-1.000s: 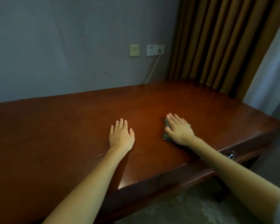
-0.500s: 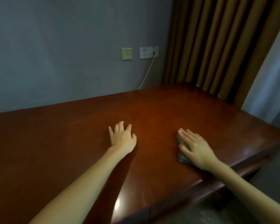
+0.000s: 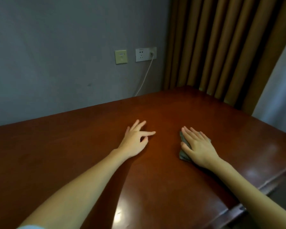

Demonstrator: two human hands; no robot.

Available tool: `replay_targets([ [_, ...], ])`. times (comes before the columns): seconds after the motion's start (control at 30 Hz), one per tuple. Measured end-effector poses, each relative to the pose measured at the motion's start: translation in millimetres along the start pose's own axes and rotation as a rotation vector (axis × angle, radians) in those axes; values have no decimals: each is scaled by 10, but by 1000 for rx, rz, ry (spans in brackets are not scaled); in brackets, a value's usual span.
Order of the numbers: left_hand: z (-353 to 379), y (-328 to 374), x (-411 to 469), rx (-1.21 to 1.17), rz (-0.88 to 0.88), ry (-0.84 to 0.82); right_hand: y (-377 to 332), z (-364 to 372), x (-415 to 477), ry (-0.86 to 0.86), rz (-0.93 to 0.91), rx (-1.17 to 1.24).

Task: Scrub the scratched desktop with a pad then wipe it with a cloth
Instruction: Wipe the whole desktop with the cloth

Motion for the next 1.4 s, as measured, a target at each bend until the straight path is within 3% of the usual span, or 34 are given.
replay_targets([
  [0.1, -96, -1, -62, -250, 41, 146, -37, -32, -455, -46, -142, 33],
  [0.2, -207, -169, -166, -256, -79, 307, 296, -71, -709, -27, -63, 34],
  [0.3, -173, -329, -302, -11, -106, 160, 732, -178, -544, 166, 228, -61],
  [0.37, -171, -427, -418, 89, -128, 97, 838, -198, -272, 156, 395, -77],
  [0.43, -180, -479, -495, 143, -163, 83, 702, -199, 59, 139, 423, -72],
  [0.53, -177, -476, -511, 164, -172, 110, 161, -86, 566, 133, 322, 45],
  [0.63, -196, -488, -484, 125, -179, 128, -701, 81, 805, 90, 86, 181],
  [0.73, -195, -500, -464, 131, -182, 107, -1320, 144, 579, -67, -202, 262],
  [0.87, -201, -475, -481, 117, -175, 108, -1339, -4, -155, -260, -432, 456],
  [1.1, -185, -370, -639, 187, -233, 93, -959, -231, -1541, -345, -392, 892],
  [1.27, -164, -268, -803, 196, -276, 69, -630, -165, -2232, -482, -294, 956],
  [1.33, -153, -251, -861, 209, -276, 80, -415, -235, -2317, -363, -170, 1047],
  [1.4, -142, -262, -894, 216, -275, 82, -155, -477, -2231, -29, -1, 1219],
])
Point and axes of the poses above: each hand's wrist, its own x-axis towards the middle knuckle, its own z-axis out of the palm, y = z × x, the point moved 5 cm from there along x, towards the middle knuckle
